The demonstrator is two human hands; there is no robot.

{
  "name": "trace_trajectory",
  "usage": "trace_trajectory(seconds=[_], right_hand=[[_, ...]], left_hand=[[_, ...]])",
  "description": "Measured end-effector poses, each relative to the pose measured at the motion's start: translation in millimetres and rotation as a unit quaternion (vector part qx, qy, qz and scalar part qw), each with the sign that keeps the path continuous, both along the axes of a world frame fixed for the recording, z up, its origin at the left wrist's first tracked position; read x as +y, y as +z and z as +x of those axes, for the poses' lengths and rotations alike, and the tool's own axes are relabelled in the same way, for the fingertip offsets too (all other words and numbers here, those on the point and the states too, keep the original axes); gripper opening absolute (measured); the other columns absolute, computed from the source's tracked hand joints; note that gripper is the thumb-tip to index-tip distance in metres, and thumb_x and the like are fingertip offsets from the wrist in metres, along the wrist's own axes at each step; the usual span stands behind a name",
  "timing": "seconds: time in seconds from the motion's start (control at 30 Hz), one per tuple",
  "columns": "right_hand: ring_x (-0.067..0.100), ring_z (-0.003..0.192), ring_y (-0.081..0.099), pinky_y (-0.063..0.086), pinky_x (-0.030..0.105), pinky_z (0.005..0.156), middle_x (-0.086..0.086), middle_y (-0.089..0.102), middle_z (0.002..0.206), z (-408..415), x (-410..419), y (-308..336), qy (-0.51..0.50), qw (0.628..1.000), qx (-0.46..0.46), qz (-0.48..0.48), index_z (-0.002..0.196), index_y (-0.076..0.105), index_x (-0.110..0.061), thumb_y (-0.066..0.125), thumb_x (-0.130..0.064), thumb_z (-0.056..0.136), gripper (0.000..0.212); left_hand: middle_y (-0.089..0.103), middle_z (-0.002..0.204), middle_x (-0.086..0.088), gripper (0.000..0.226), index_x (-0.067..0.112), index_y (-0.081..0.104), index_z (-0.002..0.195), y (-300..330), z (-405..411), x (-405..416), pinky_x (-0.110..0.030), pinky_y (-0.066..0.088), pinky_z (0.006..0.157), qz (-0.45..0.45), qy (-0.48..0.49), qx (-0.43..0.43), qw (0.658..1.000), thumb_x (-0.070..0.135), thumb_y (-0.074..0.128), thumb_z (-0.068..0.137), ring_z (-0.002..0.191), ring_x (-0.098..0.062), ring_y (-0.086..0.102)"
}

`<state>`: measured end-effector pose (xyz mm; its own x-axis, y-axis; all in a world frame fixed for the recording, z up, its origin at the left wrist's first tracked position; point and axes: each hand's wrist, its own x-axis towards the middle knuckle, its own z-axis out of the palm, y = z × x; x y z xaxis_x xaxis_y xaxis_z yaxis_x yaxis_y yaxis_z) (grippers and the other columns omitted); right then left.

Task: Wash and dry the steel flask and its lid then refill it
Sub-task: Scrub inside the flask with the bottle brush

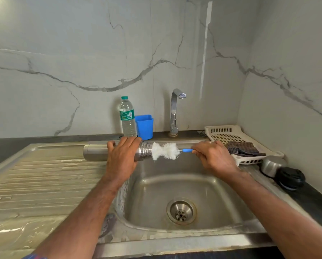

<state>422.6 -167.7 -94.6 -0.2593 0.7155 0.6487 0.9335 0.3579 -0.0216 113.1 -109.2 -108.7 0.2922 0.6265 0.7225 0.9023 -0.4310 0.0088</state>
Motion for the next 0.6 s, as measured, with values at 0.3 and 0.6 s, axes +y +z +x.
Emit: trace_trajectory(seconds=[0.3, 0.6], right_hand=[[0.013, 0.061, 0.051, 0.04, 0.036, 0.06, -0.008, 0.057, 0.066, -14.1, 2.6, -6.9, 0.069, 0.974, 0.08, -0.198, 0.096, 0.07, -0.022, 0.053, -0.037, 0.104, 0.024], [0.008, 0.062, 0.053, 0.045, 0.033, 0.063, -0.012, 0.057, 0.068, -28.2, 6.2, -3.9, 0.046, 0.967, 0.062, -0.245, 0.11, 0.071, -0.025, 0.044, -0.041, 0.107, 0.033]], left_hand=[[0.069, 0.115, 0.005, 0.073, 0.022, 0.065, 0.121, 6.6, 25.1, -6.9, -0.041, 0.028, 0.088, 0.065, -0.045, 0.052, 0.995, 0.026, 0.097, 0.055, 0.103, -0.021, 0.062], [0.065, 0.119, 0.005, 0.082, 0.022, 0.061, 0.128, 3.3, 32.6, -6.7, -0.046, 0.035, 0.089, 0.081, -0.038, 0.113, 0.99, 0.015, 0.096, 0.054, 0.107, -0.02, 0.056]])
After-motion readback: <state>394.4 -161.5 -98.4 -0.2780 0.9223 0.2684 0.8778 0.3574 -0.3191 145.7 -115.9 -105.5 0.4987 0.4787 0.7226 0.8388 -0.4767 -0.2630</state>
